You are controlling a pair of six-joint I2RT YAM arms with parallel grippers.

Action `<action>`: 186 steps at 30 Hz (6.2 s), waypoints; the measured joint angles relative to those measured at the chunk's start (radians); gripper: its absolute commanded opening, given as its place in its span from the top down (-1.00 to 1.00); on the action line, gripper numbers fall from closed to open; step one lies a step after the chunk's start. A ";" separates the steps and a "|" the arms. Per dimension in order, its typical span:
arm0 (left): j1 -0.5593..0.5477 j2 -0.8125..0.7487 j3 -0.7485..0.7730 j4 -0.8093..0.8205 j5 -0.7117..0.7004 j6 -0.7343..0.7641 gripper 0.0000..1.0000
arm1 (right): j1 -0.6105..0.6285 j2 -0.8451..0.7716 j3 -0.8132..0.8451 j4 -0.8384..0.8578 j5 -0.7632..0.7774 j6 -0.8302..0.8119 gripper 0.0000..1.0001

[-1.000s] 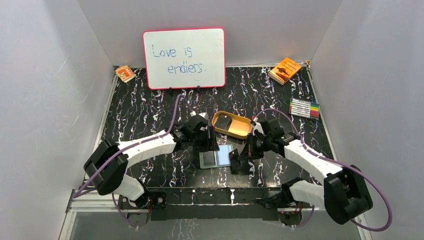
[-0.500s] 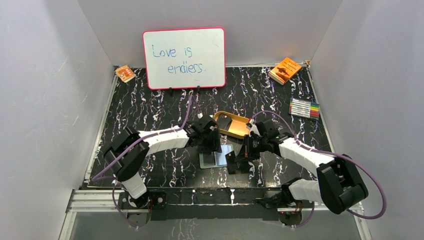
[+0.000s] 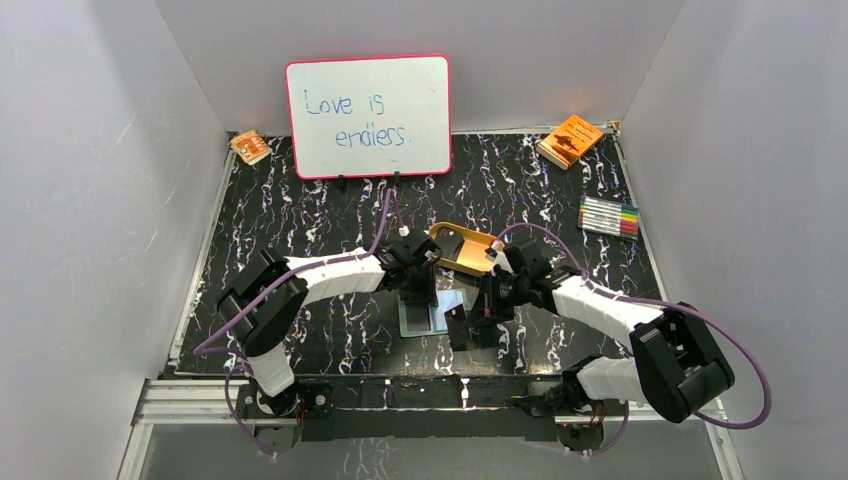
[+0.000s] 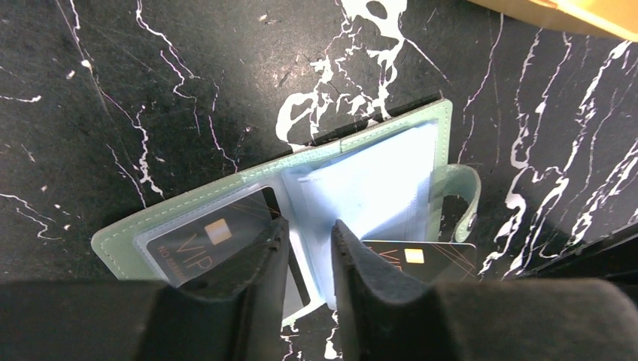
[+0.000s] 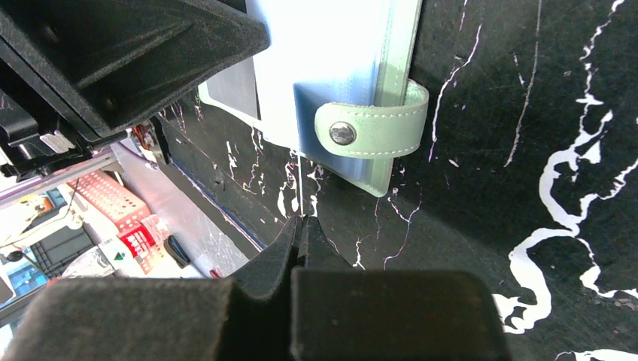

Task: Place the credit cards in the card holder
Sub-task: Turn over the card slot in the card holder, then insert the credit card into the card holder.

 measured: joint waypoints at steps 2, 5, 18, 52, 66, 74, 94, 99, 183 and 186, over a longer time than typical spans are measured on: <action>0.000 0.006 0.005 -0.008 -0.003 0.003 0.66 | 0.000 -0.002 -0.002 0.000 0.000 0.000 1.00; 0.000 0.016 0.010 -0.011 -0.003 0.005 0.78 | 0.000 -0.018 -0.010 -0.004 0.003 0.001 1.00; 0.000 0.016 0.010 -0.026 -0.032 0.005 0.97 | 0.003 -0.193 -0.006 -0.123 0.113 -0.001 1.00; -0.001 0.016 0.010 -0.025 -0.034 0.006 0.98 | -0.016 0.001 0.249 -0.241 0.153 -0.253 1.00; -0.001 0.016 0.010 -0.025 -0.034 0.013 0.98 | -0.022 0.073 0.271 -0.250 0.127 -0.299 1.00; -0.001 0.016 0.010 -0.024 -0.034 0.018 0.98 | -0.022 0.085 0.272 -0.257 0.087 -0.317 1.00; -0.001 0.009 0.017 -0.064 -0.055 0.036 0.90 | -0.022 0.124 0.271 -0.230 -0.056 -0.328 1.00; -0.001 -0.002 0.019 -0.098 -0.072 0.049 0.86 | -0.014 0.128 0.267 -0.210 -0.067 -0.311 1.00; -0.001 -0.332 -0.296 -0.186 -0.296 -0.135 0.75 | 0.195 0.348 0.282 0.137 0.074 -0.015 1.00; -0.001 -0.319 -0.294 -0.177 -0.290 -0.134 0.77 | 0.195 0.352 0.281 0.148 0.067 -0.011 1.00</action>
